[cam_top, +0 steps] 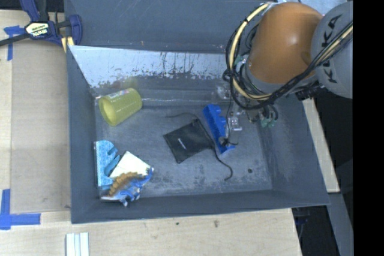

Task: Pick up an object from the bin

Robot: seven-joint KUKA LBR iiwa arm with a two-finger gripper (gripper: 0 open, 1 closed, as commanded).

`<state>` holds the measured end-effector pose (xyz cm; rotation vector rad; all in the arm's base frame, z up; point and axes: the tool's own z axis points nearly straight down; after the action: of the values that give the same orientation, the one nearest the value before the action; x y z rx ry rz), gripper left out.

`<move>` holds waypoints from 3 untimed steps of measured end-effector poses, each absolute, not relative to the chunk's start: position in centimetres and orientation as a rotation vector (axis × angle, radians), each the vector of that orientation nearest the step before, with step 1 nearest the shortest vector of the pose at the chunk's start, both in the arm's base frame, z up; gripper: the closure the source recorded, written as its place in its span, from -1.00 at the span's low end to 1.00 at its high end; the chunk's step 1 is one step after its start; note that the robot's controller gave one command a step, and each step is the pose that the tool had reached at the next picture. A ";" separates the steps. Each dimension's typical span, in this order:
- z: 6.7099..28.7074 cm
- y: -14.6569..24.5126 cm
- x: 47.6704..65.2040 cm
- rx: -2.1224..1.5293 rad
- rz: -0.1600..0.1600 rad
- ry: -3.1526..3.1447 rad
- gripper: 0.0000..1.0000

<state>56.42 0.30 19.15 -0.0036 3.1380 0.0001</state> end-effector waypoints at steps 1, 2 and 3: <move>15.6 2.0 57.3 0.084 -0.001 3.131 -1.00; 11.2 1.4 57.3 0.347 0.004 3.119 -1.00; 7.1 0.1 57.6 0.325 0.001 3.112 1.00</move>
Offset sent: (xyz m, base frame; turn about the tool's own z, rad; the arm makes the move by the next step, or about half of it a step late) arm 0.0091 -0.0070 -0.1093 0.3345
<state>57.63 0.09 7.07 0.3247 3.1121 0.0007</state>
